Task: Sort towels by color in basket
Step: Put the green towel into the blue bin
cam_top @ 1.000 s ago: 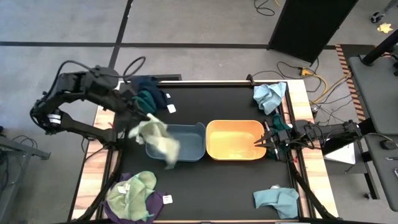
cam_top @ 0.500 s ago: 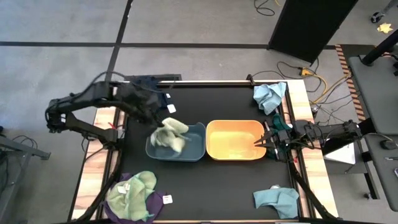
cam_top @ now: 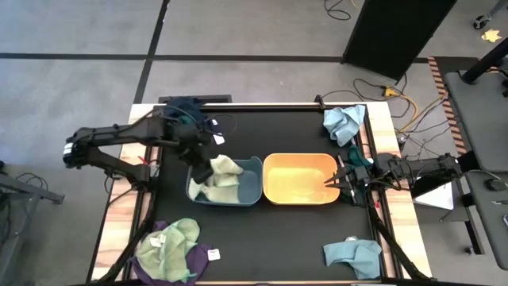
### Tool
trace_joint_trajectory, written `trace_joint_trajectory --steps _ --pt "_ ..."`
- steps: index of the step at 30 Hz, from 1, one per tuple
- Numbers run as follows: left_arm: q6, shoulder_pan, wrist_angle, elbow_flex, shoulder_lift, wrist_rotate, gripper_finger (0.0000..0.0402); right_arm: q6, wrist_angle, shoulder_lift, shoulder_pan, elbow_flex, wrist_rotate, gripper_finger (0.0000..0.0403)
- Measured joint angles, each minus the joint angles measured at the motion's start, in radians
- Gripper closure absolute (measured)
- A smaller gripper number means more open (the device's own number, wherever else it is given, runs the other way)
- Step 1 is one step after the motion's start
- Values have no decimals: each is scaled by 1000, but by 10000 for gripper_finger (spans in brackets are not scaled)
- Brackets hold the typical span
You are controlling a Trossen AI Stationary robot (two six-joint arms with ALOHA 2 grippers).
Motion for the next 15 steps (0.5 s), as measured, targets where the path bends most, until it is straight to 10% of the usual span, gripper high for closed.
trace_joint_trajectory --steps 15 --pt "-388 -102 63 -93 224 -61 401 0 0 0 0 0 0 364"
